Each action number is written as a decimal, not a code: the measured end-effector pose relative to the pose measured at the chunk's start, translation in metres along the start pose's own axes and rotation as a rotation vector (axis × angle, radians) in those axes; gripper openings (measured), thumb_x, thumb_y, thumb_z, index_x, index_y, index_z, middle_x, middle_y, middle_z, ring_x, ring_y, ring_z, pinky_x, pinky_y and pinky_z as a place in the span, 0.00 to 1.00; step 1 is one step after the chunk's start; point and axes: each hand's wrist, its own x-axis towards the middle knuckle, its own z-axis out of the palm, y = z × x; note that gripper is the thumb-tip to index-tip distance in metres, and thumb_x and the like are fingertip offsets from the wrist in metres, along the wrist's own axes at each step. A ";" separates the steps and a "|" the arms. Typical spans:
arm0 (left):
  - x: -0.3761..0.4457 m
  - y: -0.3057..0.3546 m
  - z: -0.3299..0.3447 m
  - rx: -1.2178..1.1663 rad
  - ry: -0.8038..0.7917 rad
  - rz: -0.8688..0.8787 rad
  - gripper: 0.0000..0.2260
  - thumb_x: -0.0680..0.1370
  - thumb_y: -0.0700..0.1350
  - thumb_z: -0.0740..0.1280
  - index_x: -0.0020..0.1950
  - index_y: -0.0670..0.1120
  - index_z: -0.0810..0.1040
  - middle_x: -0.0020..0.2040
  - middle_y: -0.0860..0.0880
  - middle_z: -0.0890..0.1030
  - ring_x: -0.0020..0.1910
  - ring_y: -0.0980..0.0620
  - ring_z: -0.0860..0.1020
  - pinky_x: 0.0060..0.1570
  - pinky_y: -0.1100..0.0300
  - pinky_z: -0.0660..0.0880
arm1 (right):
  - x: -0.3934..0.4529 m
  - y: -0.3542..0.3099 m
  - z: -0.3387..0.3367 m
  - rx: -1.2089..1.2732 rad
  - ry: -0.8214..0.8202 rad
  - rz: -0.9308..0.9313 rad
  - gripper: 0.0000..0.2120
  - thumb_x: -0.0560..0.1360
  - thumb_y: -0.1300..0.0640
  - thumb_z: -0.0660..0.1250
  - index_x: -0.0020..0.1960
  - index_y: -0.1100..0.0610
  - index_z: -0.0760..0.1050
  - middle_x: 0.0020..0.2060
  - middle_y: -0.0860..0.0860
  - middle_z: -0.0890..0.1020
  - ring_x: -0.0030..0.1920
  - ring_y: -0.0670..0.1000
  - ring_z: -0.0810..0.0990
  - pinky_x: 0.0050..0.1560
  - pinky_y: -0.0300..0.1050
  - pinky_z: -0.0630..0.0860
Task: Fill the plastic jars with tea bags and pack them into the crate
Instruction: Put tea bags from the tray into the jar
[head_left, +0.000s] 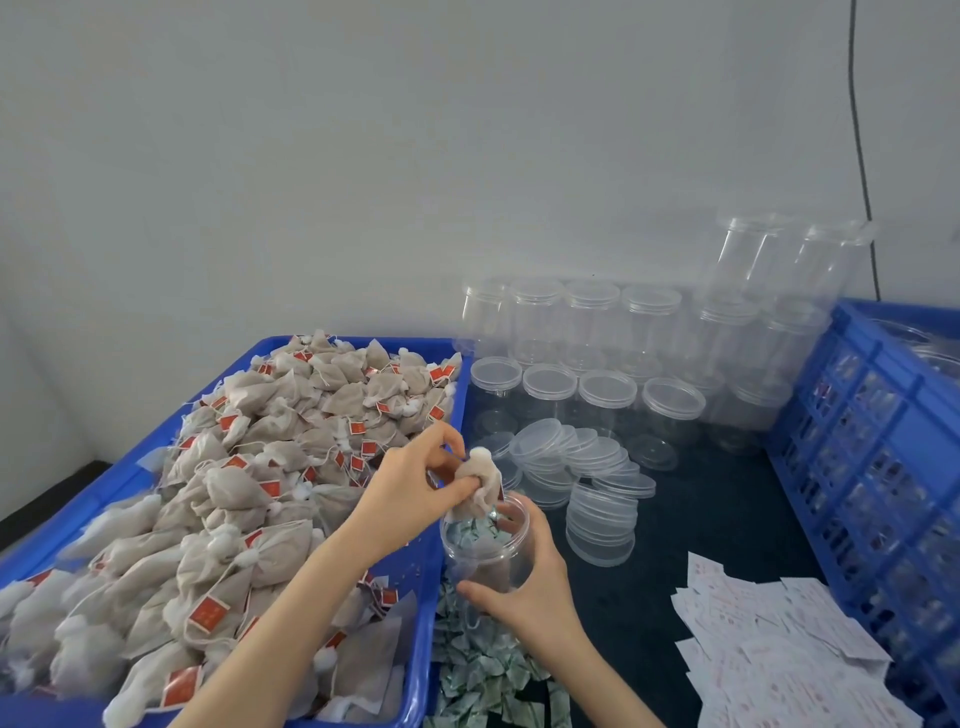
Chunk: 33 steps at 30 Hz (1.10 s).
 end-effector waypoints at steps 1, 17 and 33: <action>-0.001 0.000 0.001 0.048 -0.053 -0.016 0.11 0.72 0.49 0.72 0.42 0.58 0.70 0.39 0.61 0.83 0.36 0.60 0.80 0.39 0.66 0.76 | 0.001 0.001 0.000 0.003 0.002 0.001 0.43 0.57 0.46 0.81 0.68 0.41 0.66 0.62 0.39 0.76 0.64 0.42 0.75 0.62 0.39 0.74; 0.005 -0.007 0.004 0.279 -0.207 0.025 0.08 0.79 0.53 0.64 0.49 0.58 0.83 0.41 0.63 0.78 0.46 0.67 0.73 0.47 0.66 0.69 | 0.005 0.003 -0.002 -0.005 0.034 0.009 0.46 0.57 0.48 0.81 0.70 0.40 0.64 0.64 0.38 0.74 0.65 0.41 0.74 0.66 0.47 0.74; 0.000 -0.067 -0.023 1.062 -0.708 -0.623 0.15 0.78 0.46 0.66 0.65 0.46 0.76 0.61 0.49 0.78 0.58 0.49 0.77 0.57 0.58 0.75 | 0.001 0.001 -0.006 0.032 0.007 -0.023 0.42 0.58 0.49 0.80 0.68 0.42 0.66 0.60 0.32 0.75 0.64 0.38 0.74 0.61 0.39 0.74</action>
